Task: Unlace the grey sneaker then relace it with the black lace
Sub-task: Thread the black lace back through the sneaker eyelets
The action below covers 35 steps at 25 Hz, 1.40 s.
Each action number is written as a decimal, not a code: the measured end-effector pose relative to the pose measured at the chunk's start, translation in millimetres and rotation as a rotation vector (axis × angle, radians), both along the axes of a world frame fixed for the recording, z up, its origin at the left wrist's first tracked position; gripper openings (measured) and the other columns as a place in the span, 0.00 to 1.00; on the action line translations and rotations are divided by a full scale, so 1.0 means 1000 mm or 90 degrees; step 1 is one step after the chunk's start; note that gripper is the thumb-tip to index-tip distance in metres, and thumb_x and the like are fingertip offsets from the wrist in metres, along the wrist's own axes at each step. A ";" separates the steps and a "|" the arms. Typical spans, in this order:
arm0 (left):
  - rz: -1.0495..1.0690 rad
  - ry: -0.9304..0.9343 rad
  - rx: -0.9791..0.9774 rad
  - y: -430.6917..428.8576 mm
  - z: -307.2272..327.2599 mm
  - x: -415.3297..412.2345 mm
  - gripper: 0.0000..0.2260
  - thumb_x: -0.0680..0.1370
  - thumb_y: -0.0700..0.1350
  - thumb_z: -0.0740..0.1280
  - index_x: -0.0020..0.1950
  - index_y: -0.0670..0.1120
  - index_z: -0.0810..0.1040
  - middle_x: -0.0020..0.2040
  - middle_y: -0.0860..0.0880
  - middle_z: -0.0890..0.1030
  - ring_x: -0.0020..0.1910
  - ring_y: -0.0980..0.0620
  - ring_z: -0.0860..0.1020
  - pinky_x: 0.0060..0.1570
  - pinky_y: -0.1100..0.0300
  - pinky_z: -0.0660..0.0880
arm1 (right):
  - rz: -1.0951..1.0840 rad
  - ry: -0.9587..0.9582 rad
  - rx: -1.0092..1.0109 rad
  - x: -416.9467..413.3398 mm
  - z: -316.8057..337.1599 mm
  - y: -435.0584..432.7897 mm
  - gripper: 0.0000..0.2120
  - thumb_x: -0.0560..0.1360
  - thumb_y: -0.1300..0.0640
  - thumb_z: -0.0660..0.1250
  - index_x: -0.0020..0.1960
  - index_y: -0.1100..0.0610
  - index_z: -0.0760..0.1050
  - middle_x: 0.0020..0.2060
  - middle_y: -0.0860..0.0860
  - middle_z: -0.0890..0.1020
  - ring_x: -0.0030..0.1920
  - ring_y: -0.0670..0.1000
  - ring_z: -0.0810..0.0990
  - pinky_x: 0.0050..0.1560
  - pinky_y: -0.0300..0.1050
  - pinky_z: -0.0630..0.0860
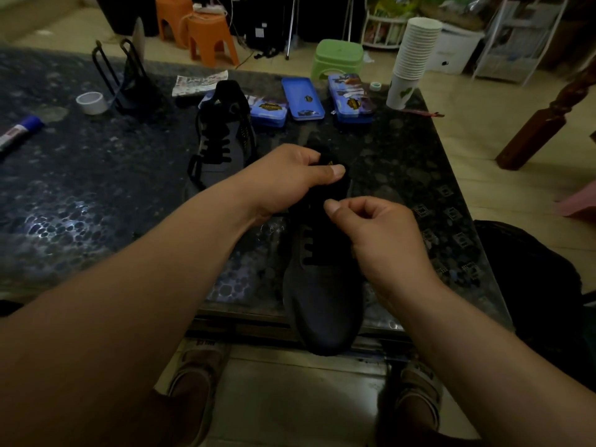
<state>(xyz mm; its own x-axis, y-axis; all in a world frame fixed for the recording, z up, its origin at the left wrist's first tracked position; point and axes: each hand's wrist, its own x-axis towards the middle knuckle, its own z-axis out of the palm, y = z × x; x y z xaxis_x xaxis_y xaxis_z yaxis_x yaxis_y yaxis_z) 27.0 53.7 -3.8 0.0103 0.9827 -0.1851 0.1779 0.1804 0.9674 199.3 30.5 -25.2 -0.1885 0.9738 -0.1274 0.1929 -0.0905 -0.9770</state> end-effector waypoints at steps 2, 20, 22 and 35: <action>0.003 0.029 0.005 -0.001 0.000 0.001 0.11 0.82 0.47 0.71 0.55 0.39 0.85 0.51 0.40 0.87 0.46 0.47 0.85 0.58 0.46 0.81 | -0.001 0.032 -0.041 -0.003 0.003 0.002 0.08 0.78 0.55 0.74 0.44 0.60 0.84 0.41 0.60 0.86 0.40 0.51 0.84 0.44 0.48 0.80; -0.064 0.387 0.228 -0.043 -0.014 -0.020 0.04 0.81 0.45 0.71 0.46 0.51 0.79 0.44 0.53 0.77 0.42 0.58 0.76 0.47 0.62 0.72 | 0.077 0.082 -0.145 0.002 0.007 0.009 0.08 0.80 0.55 0.70 0.43 0.54 0.78 0.27 0.45 0.75 0.25 0.43 0.68 0.25 0.36 0.63; 0.048 0.142 0.170 -0.043 -0.006 -0.025 0.08 0.83 0.40 0.66 0.45 0.47 0.77 0.44 0.51 0.81 0.43 0.57 0.78 0.49 0.61 0.75 | 0.092 0.060 -0.118 0.008 0.012 0.015 0.08 0.82 0.53 0.68 0.46 0.56 0.77 0.29 0.47 0.77 0.26 0.45 0.68 0.26 0.39 0.64; -0.074 0.469 0.062 -0.055 0.012 -0.060 0.14 0.80 0.56 0.70 0.41 0.49 0.82 0.32 0.50 0.78 0.29 0.60 0.71 0.33 0.65 0.69 | 0.011 0.060 -0.050 0.026 0.019 0.034 0.06 0.83 0.59 0.65 0.54 0.57 0.81 0.36 0.49 0.84 0.34 0.46 0.80 0.38 0.40 0.79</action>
